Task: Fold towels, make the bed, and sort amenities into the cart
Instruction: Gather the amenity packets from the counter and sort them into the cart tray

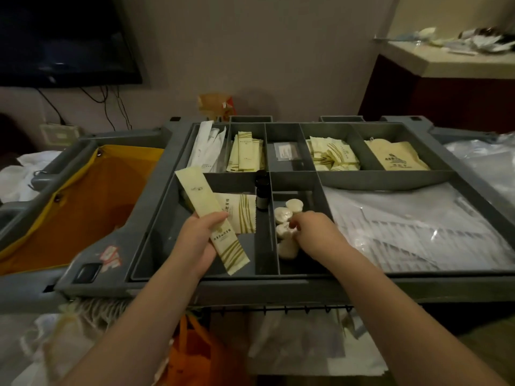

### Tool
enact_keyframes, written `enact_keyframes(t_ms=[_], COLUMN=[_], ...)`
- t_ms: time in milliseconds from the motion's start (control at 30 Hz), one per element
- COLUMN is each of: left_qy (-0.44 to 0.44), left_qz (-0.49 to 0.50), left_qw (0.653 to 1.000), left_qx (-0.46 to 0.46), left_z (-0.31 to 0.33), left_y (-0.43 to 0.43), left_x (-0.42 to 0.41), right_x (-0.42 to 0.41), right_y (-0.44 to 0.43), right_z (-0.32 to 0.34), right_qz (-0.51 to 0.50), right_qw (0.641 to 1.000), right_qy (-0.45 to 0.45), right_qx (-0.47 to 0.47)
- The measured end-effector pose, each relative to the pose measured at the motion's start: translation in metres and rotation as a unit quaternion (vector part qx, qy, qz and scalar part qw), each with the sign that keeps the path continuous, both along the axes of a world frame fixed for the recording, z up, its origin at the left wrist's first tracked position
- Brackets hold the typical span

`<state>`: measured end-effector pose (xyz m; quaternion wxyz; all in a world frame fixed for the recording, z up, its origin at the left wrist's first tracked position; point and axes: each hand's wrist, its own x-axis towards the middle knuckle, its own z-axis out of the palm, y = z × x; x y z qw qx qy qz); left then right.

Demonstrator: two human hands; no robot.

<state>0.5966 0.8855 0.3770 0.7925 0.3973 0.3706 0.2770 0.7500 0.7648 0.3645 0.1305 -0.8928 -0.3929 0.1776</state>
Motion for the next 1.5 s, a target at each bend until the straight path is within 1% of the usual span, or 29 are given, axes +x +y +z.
enact_keyframes(t_ms=[67, 100, 167, 200, 267, 333, 400, 433, 567, 633, 733, 800, 867, 933, 1000, 1033, 1067, 1167, 1200, 1300, 1367, 1500], left_qy=[0.000, 0.001, 0.003, 0.005, 0.008, 0.004, 0.002, 0.002, 0.009, 0.018, 0.029, 0.032, 0.032, 0.026, 0.011, 0.003, -0.004, -0.008, -0.008, -0.003, 0.005, 0.031], left_qz=[-0.008, -0.008, -0.008, -0.010, -0.021, -0.035, -0.049, -0.056, -0.086, -0.103, -0.147, -0.179, -0.207, -0.217, -0.206, -0.197, -0.188, -0.173, -0.176, -0.187, -0.174, -0.131], left_qw=[1.000, 1.000, 1.000, 1.000, 0.999, 0.999, 0.998, 0.998, 0.994, 0.991, 0.981, 0.971, 0.962, 0.961, 0.967, 0.972, 0.975, 0.981, 0.981, 0.977, 0.977, 0.983], left_qx=[0.013, 0.017, 0.020, 0.021, 0.025, 0.029, 0.035, 0.039, 0.061, 0.079, 0.121, 0.154, 0.174, 0.172, 0.147, 0.130, 0.115, 0.082, 0.076, 0.100, 0.119, 0.126], left_z=[-0.002, -0.002, -0.002, -0.001, 0.000, 0.001, 0.002, 0.002, 0.000, 0.000, 0.006, 0.013, 0.018, 0.020, 0.019, 0.018, 0.018, 0.017, 0.017, 0.021, 0.021, 0.020], left_y=[0.000, 0.001, 0.000, 0.000, -0.001, -0.001, 0.001, 0.003, 0.015, 0.027, 0.042, 0.050, 0.056, 0.060, 0.063, 0.063, 0.063, 0.059, 0.057, 0.049, 0.043, 0.027], left_x=[-0.004, -0.005, -0.005, -0.004, -0.001, 0.002, 0.003, 0.003, -0.002, -0.002, 0.007, 0.017, 0.029, 0.042, 0.055, 0.062, 0.067, 0.084, 0.089, 0.105, 0.114, 0.127], right_x=[-0.003, -0.005, -0.009, -0.012, -0.020, -0.031, -0.039, -0.043, -0.051, -0.052, -0.042, -0.031, -0.021, -0.011, 0.000, 0.006, 0.013, 0.040, 0.053, 0.100, 0.132, 0.182], right_y=[-0.004, -0.007, -0.012, -0.013, -0.013, -0.005, 0.005, 0.010, 0.025, 0.030, 0.036, 0.039, 0.040, 0.037, 0.030, 0.026, 0.021, 0.004, -0.001, -0.006, -0.002, 0.012], right_z=[0.002, 0.003, 0.010, 0.016, 0.023, 0.032, 0.034, 0.032, 0.025, 0.024, 0.033, 0.040, 0.046, 0.050, 0.050, 0.049, 0.048, 0.050, 0.050, 0.045, 0.039, 0.023], right_qz=[-0.040, -0.061, -0.075, -0.068, -0.043, -0.021, -0.016, -0.021, -0.051, -0.060, -0.103, -0.122, -0.125, -0.128, -0.149, -0.166, -0.188, -0.258, -0.275, -0.295, -0.295, -0.275], right_qw=[0.997, 0.990, 0.960, 0.949, 0.938, 0.932, 0.914, 0.906, 0.883, 0.877, 0.875, 0.875, 0.886, 0.906, 0.913, 0.909, 0.899, 0.854, 0.849, 0.861, 0.872, 0.890], right_qy=[-0.013, -0.028, -0.043, -0.026, 0.034, 0.117, 0.206, 0.230, 0.262, 0.273, 0.276, 0.258, 0.227, 0.179, 0.149, 0.144, 0.143, 0.162, 0.153, 0.112, 0.093, 0.107], right_qx=[0.058, 0.124, 0.267, 0.308, 0.343, 0.343, 0.349, 0.356, 0.386, 0.391, 0.385, 0.392, 0.384, 0.361, 0.349, 0.354, 0.367, 0.420, 0.424, 0.399, 0.380, 0.347])
